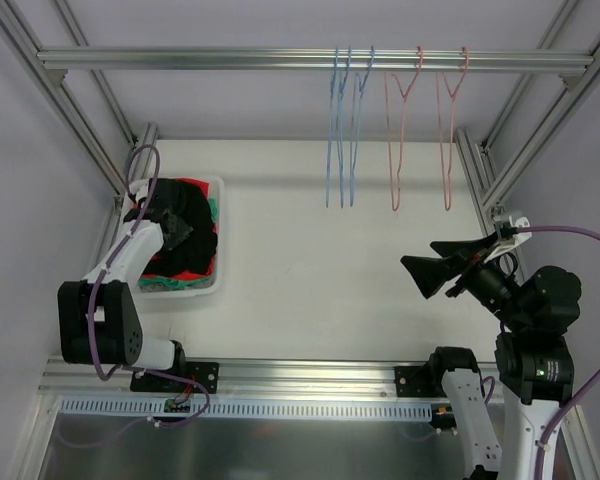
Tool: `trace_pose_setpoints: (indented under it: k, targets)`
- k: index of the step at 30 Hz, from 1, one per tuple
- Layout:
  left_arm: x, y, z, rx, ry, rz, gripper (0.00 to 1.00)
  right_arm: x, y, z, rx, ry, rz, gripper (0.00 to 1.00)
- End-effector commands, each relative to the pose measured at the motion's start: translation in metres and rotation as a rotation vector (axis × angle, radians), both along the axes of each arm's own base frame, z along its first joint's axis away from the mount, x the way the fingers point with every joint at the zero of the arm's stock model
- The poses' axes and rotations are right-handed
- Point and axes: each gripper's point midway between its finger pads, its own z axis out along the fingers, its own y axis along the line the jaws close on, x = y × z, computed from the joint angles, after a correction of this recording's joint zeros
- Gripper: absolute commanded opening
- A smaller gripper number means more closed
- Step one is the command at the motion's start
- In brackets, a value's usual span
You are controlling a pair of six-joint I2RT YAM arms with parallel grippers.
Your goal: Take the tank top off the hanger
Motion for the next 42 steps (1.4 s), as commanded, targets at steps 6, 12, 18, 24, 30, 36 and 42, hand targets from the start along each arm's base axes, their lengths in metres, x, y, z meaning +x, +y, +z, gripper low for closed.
trace_pose_setpoints:
  k: [6, 12, 18, 24, 30, 36, 42]
  targets:
    - [-0.013, -0.011, 0.120, 0.010, -0.256, -0.184, 0.48, 0.000, -0.002, 0.000, -0.013, 0.015, -0.007, 0.99]
    - [-0.049, -0.018, 0.205, 0.086, -0.370, -0.361, 0.99, 0.010, -0.023, -0.005, -0.109, 0.052, -0.129, 0.99]
    - [-0.125, -0.038, 0.267, 0.128, -0.636, -0.509, 0.99, 0.018, -0.064, -0.015, -0.246, 0.119, -0.347, 0.99]
    - [-0.189, -0.033, 0.233, 0.173, -0.674, -0.500, 0.99, 0.010, -0.127, -0.053, -0.512, 0.211, -0.615, 1.00]
    - [-0.209, -0.050, 0.203, 0.115, -0.722, -0.577, 0.99, 0.005, -0.114, -0.082, -0.495, 0.196, -0.537, 1.00]
    - [-0.201, -0.057, 0.194, 0.072, -0.687, -0.598, 0.99, 0.014, -0.115, -0.093, -0.492, 0.225, -0.557, 1.00]
    - [-0.194, -0.058, 0.193, 0.065, -0.678, -0.603, 0.98, 0.016, -0.114, -0.091, -0.486, 0.228, -0.555, 0.99]
